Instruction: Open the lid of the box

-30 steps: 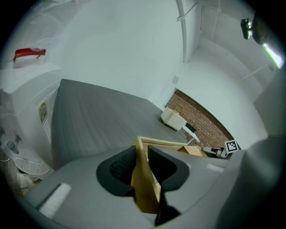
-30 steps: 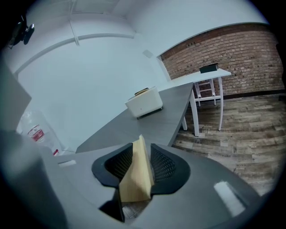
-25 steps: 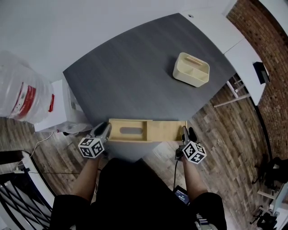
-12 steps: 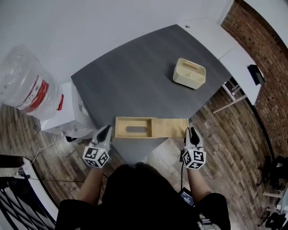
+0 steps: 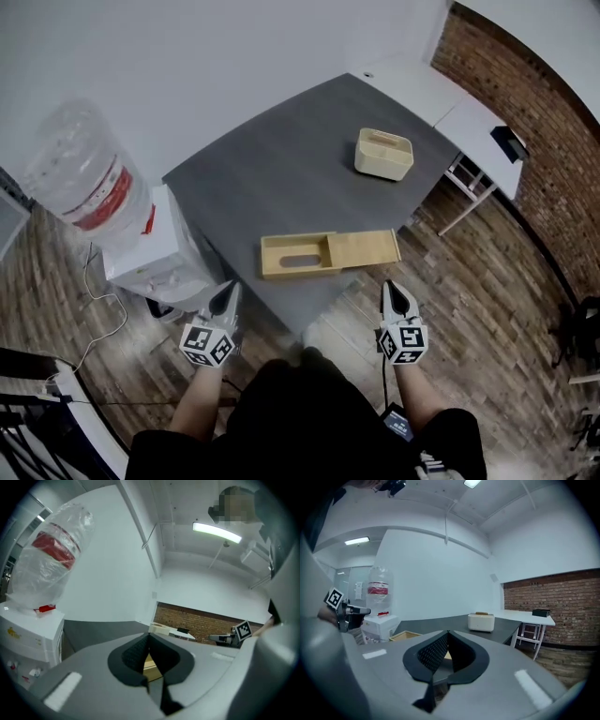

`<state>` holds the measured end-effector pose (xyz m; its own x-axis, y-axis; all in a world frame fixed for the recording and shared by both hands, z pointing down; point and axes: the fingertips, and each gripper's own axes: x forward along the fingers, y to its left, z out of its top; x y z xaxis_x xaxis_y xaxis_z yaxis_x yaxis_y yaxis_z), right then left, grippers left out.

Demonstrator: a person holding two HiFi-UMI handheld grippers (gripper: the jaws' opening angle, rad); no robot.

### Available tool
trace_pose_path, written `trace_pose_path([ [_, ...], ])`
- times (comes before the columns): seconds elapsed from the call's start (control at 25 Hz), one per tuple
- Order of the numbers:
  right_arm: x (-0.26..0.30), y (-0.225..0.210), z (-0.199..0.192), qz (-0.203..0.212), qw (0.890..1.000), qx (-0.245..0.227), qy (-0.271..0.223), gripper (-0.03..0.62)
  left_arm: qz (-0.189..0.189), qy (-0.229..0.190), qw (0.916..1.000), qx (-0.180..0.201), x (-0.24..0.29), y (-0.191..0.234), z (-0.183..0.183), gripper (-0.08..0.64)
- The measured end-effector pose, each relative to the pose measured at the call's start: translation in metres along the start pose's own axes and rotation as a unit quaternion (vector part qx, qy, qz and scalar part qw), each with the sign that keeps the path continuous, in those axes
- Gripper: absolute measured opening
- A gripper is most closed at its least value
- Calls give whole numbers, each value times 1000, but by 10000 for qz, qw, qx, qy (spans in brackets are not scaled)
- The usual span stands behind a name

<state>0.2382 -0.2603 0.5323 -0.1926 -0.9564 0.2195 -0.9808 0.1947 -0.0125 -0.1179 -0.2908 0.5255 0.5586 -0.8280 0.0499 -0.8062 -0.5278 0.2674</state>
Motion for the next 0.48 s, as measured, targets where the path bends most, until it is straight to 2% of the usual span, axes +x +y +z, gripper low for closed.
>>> trace_pose_path([
  [0.24, -50, 50, -6, 150, 9997, 137, -121, 3, -275, -30, 9994, 192, -50, -23, -1, 0],
  [0.48, -88, 69, -16, 132, 9998, 146, -32, 2, -478, 67, 9987, 159, -80, -41, -6, 0],
])
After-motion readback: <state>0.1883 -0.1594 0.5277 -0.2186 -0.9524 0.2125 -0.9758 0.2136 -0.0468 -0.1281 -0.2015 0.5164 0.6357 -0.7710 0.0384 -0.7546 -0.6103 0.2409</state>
